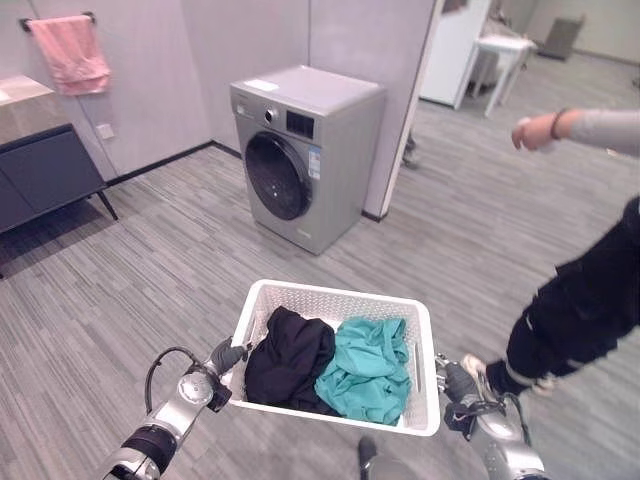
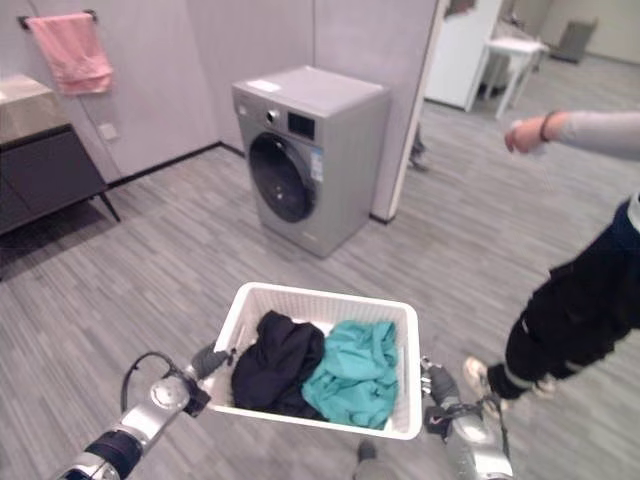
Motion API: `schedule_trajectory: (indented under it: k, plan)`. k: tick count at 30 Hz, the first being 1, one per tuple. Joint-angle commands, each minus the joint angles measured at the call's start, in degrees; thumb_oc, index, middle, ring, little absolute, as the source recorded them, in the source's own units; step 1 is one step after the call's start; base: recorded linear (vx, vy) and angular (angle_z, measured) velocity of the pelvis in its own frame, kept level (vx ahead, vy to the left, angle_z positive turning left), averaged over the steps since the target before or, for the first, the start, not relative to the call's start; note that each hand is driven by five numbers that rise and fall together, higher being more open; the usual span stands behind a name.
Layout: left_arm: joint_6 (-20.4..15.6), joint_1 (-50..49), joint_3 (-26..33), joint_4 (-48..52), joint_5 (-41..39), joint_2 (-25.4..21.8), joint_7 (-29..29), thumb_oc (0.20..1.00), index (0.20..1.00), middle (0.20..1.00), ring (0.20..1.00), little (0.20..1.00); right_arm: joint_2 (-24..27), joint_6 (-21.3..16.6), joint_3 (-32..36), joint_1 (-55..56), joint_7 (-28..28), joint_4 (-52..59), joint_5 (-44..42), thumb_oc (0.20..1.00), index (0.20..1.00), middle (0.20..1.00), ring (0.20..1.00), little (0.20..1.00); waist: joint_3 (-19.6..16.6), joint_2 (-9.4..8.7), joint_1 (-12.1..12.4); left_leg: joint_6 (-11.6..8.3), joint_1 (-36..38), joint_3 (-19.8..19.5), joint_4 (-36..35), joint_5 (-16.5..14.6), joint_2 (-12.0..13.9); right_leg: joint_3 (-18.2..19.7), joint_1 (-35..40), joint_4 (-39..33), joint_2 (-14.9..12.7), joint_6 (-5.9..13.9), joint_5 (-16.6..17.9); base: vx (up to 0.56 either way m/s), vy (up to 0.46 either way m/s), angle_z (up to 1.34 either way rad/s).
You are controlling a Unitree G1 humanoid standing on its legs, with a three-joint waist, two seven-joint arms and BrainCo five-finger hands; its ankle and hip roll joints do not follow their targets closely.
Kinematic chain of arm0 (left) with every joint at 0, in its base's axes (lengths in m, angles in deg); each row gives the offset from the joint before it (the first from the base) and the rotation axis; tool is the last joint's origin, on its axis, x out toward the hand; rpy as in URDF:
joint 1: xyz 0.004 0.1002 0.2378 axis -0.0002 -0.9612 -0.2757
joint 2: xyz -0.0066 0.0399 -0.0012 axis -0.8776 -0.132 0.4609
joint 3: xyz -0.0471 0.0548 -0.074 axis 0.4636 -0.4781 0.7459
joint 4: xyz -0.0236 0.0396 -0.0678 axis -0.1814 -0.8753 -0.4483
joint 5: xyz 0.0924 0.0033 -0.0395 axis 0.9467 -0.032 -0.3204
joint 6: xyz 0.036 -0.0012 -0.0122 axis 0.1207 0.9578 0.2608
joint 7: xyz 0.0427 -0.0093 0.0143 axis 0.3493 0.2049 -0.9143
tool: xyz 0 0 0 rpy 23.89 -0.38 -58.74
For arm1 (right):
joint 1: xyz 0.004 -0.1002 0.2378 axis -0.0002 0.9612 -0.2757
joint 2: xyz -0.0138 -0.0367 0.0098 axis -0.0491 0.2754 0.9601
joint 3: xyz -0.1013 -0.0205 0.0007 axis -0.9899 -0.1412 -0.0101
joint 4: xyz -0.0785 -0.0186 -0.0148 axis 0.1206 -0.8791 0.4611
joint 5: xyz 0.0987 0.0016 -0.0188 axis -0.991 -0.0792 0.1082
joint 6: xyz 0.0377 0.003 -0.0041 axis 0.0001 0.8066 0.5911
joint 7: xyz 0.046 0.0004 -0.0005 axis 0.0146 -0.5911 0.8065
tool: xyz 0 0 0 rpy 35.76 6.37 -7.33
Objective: Grab the laundry basket,head to the washer,open it,put in the laundry and shut it.
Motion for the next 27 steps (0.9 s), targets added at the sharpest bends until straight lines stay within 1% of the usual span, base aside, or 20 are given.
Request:
schedule_trajectory:
  k: [1, 3, 6, 11, 19, 27]
  plan:
    - [-7.7, 5.6, 2.7, 4.0, -2.0, 1.2, -0.9, 0.2, 0.2, 0.2, 0.2, 0.2, 1.3, -4.5, 1.7, 0.1, 1.7, 4.8, -1.1, 0.2, 0.2, 0.2, 0.2, 0.2, -4.0, 2.04, -0.5, -0.61, -8.4, 0.9, -4.8, 5.6, 7.6, -3.3, 6.3, 1.6, -2.1, 7.15, -7.7, 0.07, -0.107, 0.09]
    - [-7.8, 5.0, 3.0, 4.1, -2.3, 1.3, -1.0, 0.2, 0.2, 0.2, 0.2, 0.2, 1.2, -4.8, 2.0, 0.6, 1.6, 4.8, -1.3, 0.2, 0.2, 0.2, 0.2, 0.2, -4.6, 2.1, -0.3, -1.01, -8.1, 0.3, -5.5, 5.8, 8.2, -3.7, 7.3, 0.5, -1.6, 6.88, -8.7, 0.03, -0.064, 0.11]
    - [-7.8, 4.8, 3.1, 3.7, -2.5, 1.5, -1.0, 0.2, 0.2, 0.2, 0.2, 0.2, 1.1, -5.1, 2.3, 1.2, 1.6, 4.9, -1.3, 0.2, 0.2, 0.2, 0.2, 0.2, -5.0, 2.24, -0.4, -1.57, -7.8, -0.1, -6.6, 6.1, 8.9, -4.6, 8.1, -0.6, -1.2, 6.69, -9.3, 0.0, -0.053, -0.08]
    - [-7.8, 4.5, 3.4, 3.8, -2.4, 1.2, -0.9, 0.2, 0.2, 0.2, 0.2, 0.2, 1.5, -5.7, 2.8, 1.8, 1.5, 4.8, -0.6, 0.2, 0.2, 0.2, 0.2, 0.2, -5.4, 2.45, -0.4, -2.12, -7.7, -0.6, -7.2, 6.4, 9.6, -4.9, 9.0, -1.7, -0.5, 6.23, -10.1, 0.0, -0.042, -0.04]
    - [-8.0, 4.5, 3.6, 3.5, -2.4, 1.0, -1.1, 0.2, 0.2, 0.2, 0.2, 0.2, 1.9, -5.5, 2.1, 1.5, 1.5, 4.0, 0.6, 0.2, 0.2, 0.2, 0.2, 0.2, -5.7, 2.6, -0.1, -2.53, -7.8, -0.8, -8.2, 7.2, 10.4, -5.2, 9.8, -2.8, -0.1, 5.97, -10.5, -0.02, -0.015, -0.07]
    - [-8.1, 4.6, 3.5, 3.3, -2.5, 0.9, -1.1, 0.2, 0.2, 0.2, 0.2, 0.2, 1.7, -5.6, 1.3, 1.5, 1.4, 3.2, 1.3, 0.2, 0.2, 0.2, 0.2, 0.2, -5.7, 2.98, -0.1, -2.76, -8.0, -0.5, -9.4, 7.8, 10.5, -5.4, 9.9, -3.4, 0.0, 5.9, -10.4, -0.02, 0.005, 0.01]
